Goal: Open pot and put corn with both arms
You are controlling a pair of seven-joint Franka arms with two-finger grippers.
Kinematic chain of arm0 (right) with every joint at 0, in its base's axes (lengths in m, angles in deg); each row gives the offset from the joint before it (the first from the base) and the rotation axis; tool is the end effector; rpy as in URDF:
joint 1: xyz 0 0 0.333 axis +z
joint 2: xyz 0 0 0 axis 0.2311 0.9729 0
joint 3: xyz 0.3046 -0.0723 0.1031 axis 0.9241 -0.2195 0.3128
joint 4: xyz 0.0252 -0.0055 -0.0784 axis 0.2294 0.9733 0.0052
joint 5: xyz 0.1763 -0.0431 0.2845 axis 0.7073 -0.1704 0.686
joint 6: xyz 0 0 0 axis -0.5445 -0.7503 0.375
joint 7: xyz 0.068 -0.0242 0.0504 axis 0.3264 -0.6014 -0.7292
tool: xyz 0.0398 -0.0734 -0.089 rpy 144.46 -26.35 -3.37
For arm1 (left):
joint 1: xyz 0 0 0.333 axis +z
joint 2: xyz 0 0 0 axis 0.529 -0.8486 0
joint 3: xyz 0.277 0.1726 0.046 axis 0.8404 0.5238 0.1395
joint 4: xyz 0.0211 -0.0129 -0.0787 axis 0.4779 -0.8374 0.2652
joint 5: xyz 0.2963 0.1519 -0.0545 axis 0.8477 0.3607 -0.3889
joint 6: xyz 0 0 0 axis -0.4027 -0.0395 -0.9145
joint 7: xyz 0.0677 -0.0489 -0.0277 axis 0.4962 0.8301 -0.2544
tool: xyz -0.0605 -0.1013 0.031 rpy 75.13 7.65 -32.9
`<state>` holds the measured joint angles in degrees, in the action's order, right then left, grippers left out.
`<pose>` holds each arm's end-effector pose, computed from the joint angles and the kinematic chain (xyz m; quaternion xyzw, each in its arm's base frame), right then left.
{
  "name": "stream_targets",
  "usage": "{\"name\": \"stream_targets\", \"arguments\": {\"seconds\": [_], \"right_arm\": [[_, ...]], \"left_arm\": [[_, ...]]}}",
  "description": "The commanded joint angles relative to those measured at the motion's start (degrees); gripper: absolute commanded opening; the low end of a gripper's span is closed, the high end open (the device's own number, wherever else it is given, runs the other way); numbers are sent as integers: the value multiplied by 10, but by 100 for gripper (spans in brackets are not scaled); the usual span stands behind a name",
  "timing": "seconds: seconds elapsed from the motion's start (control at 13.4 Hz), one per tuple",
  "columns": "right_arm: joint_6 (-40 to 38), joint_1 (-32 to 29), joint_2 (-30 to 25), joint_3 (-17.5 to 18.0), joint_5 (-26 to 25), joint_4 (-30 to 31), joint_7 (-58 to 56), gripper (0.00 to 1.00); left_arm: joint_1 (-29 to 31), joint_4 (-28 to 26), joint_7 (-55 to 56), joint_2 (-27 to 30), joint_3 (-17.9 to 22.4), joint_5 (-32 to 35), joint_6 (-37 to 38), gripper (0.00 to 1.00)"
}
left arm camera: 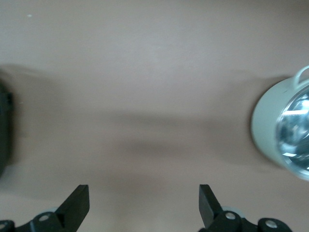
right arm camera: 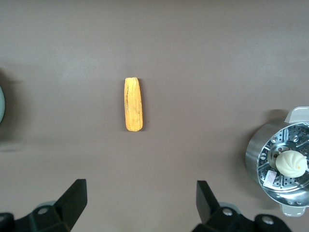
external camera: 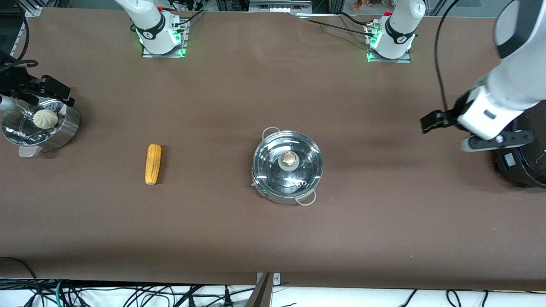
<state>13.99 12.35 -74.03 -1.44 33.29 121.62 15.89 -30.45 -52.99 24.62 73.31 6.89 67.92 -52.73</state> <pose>0.4900 -0.0148 0.6016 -0.9997 0.0161 -0.0013 0.0164 0.5345 -0.0570 0.5775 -0.9971 -0.0557 0.0504 0.0120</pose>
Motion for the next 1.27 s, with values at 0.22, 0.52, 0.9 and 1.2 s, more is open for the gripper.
{"name": "stream_targets", "arguments": {"seconds": [0.22,0.52,0.9,1.2], "right_arm": [[-10,5,2,-3,1,-13,-4,100],[-10,5,2,-3,1,-13,-5,100],[-10,5,2,-3,1,-13,-5,100],[-10,5,2,-3,0,-13,-5,100]], "left_arm": [[55,-79,-60,51,-8,8,-23,100],[56,-78,-59,50,-8,2,-23,100],[56,-77,-61,50,-8,1,-22,100],[57,-76,-62,50,-8,-6,-22,100]]}}
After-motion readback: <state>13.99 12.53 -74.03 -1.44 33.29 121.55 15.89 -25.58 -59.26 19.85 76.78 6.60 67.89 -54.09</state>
